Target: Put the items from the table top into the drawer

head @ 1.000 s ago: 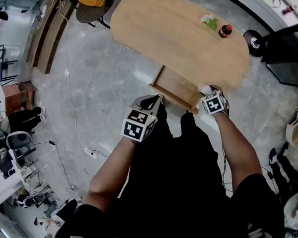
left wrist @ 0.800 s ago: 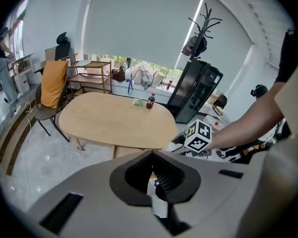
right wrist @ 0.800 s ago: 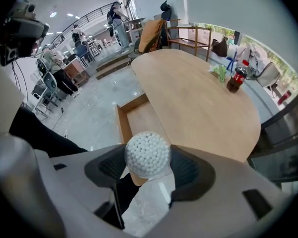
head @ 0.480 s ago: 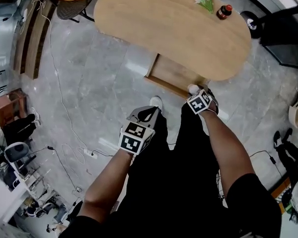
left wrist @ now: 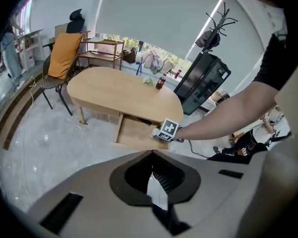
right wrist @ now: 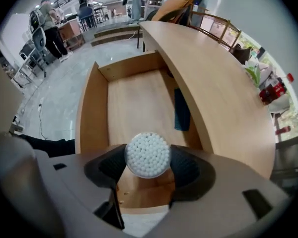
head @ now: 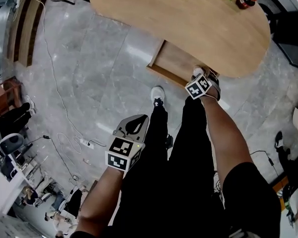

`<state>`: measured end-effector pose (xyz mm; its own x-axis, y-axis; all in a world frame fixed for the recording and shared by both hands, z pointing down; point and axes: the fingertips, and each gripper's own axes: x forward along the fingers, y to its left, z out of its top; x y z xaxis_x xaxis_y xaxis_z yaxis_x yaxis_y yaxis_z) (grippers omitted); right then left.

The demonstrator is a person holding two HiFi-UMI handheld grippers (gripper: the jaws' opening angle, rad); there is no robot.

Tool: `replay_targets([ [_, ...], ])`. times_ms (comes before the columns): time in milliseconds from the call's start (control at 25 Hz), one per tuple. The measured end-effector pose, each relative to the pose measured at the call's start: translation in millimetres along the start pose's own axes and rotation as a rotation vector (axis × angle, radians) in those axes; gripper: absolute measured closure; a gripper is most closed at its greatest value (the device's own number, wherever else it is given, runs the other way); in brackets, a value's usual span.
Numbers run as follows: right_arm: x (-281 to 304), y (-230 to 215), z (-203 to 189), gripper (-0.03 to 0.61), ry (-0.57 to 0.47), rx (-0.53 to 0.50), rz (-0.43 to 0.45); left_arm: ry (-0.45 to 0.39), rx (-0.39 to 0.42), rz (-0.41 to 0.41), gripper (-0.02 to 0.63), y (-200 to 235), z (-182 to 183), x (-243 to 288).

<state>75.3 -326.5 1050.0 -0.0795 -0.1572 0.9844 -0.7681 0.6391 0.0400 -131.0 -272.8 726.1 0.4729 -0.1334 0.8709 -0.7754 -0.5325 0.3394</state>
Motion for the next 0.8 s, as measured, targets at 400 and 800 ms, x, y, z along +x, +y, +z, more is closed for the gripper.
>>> replay_targets([
  [400,-8.3,11.3,0.2,0.302,0.033,0.035,-0.003,-0.031,-0.012,-0.005,0.609,24.8,-2.3,-17.5],
  [800,-156.6,25.1,10.3,0.301,-0.04,0.188,0.011,-0.165,0.19,-0.159,0.609,-22.3,70.1,-71.1],
])
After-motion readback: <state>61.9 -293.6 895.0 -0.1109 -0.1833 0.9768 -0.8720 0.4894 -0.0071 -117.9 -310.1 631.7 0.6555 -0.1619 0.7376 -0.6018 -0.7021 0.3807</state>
